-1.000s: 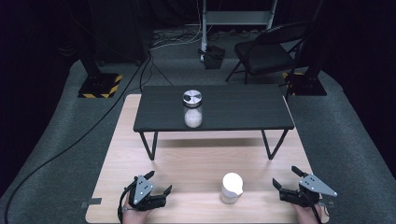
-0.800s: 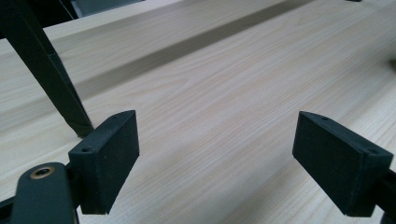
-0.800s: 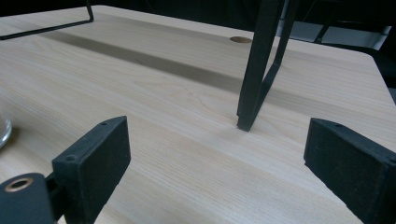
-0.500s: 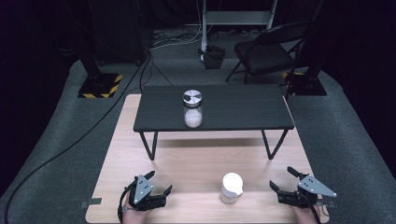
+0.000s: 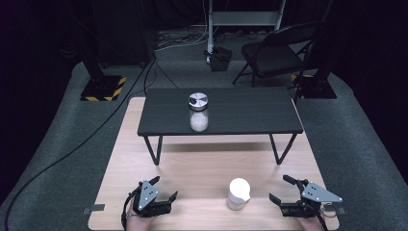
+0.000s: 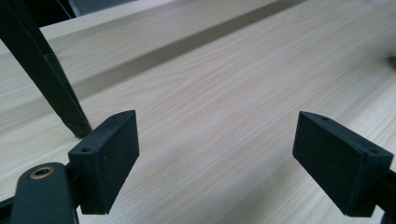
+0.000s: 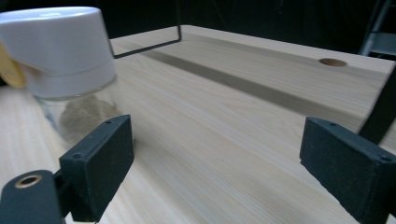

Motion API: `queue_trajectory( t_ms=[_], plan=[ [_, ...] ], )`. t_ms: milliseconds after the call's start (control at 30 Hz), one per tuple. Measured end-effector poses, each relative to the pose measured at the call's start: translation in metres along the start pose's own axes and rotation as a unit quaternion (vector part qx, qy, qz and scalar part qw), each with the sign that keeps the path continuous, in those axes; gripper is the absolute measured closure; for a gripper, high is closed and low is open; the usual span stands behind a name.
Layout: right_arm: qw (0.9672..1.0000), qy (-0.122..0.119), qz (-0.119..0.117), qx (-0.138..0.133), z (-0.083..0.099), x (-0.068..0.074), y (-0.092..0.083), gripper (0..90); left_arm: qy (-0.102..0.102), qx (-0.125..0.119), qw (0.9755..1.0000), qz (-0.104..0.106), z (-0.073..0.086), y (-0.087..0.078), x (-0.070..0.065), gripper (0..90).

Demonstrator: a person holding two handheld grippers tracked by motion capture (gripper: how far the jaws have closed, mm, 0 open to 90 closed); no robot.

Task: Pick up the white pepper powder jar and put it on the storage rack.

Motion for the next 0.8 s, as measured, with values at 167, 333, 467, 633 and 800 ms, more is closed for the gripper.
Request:
queue_trajectory(
  t_ms=[167, 333, 467, 633, 800],
  plan=[
    [0.9997, -0.002, -0.025, -0.004, -0.004, 0.002, 0.002, 9.6, 0.001, 0.001, 1.0, 0.001, 0.0, 0.0, 0.0, 14.4],
    [0.9984, -0.012, -0.053, -0.012, -0.008, 0.004, 0.005, 9.6, 0.001, 0.002, 1.0, 0.001, -0.001, 0.001, 0.0, 14.3],
    [0.9971, -0.015, -0.073, -0.017, -0.011, 0.006, 0.007, 9.5, 0.001, 0.003, 1.0, 0.002, -0.001, 0.001, 0.0, 14.2],
    [0.9951, -0.019, -0.095, -0.019, -0.015, 0.009, 0.011, 9.5, 0.002, 0.003, 1.0, 0.002, -0.001, 0.001, 0.0, 14.2],
    [0.9938, -0.026, -0.106, -0.02, -0.019, 0.014, 0.015, 9.6, 0.002, 0.003, 1.0, 0.002, -0.001, 0.001, 0.0, 14.2]
  ],
)
Point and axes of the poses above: each handheld gripper's, and its own axes: y roughly forward along the jaws, z roughly out of its underside, x roughly to its left, the point moved 6 cm from there along y, roughly forward along the jaws, and after that the axes turned 10 degrees about -z, right-handed, at the moved point
